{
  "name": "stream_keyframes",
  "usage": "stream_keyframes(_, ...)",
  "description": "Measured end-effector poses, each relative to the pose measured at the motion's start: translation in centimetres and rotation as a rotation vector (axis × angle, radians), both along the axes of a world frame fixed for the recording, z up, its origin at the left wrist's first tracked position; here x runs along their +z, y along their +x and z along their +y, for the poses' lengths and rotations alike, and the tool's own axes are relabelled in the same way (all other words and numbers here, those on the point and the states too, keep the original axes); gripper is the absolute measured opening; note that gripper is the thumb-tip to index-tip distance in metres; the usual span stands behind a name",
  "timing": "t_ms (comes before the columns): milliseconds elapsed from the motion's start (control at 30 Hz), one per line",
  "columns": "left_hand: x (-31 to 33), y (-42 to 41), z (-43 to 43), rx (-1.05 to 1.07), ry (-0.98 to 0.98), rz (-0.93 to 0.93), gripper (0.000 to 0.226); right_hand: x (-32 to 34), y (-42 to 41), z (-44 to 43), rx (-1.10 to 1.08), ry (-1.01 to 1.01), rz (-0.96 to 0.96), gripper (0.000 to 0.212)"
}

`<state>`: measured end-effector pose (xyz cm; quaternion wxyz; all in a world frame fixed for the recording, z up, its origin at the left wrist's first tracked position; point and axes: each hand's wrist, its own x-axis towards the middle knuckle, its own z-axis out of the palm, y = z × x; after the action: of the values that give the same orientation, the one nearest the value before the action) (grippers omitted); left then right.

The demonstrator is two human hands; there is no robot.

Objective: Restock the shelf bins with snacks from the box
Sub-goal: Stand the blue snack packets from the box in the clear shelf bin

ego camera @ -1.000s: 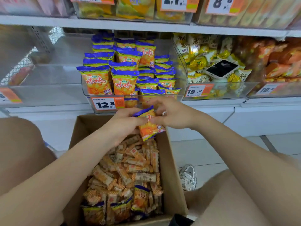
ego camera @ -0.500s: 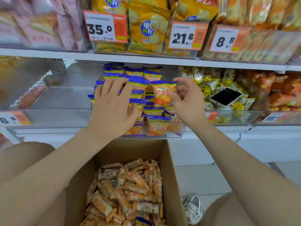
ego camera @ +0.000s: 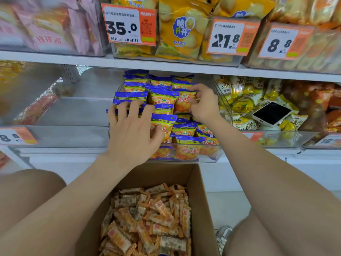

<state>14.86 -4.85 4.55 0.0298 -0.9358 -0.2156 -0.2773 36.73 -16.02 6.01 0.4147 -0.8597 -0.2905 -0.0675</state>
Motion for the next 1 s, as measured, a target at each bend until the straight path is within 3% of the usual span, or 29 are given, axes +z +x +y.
stream_keyframes(200,-0.1,-0.2,0.2,-0.007,-0.011,0.023,0.055,-0.2,-0.3,0.9,0.047,-0.135,-0.009,0.037)
stream_keyframes(333,0.0,-0.4,0.2,-0.051,-0.041,-0.025,0.054,0.5,-1.1,0.4,0.031,-0.181,0.077,0.058)
stream_keyframes(433,0.2,-0.9,0.0,-0.106,-0.04,-0.112,0.05,1.2,-2.3,-0.6,-0.07,-0.19,0.027,0.068)
stream_keyframes(533,0.8,-1.7,-0.6,-0.212,-0.044,-0.235,0.037,1.9,-3.9,-2.0,-0.126,-0.222,-0.118,0.056)
stream_keyframes(667,1.0,-3.8,-2.2,-0.391,-0.073,-0.262,0.009,2.5,-8.4,-5.2,0.108,-0.208,-0.231,0.024)
stream_keyframes(767,-0.8,-5.3,-3.6,-0.418,-0.255,0.003,0.008,1.9,-12.7,-8.1,0.358,-0.332,-0.113,0.01)
stream_keyframes(1000,-9.2,-6.7,-6.7,-0.508,-0.446,0.897,0.017,-6.5,-19.0,-11.1,0.862,-1.073,0.007,0.016)
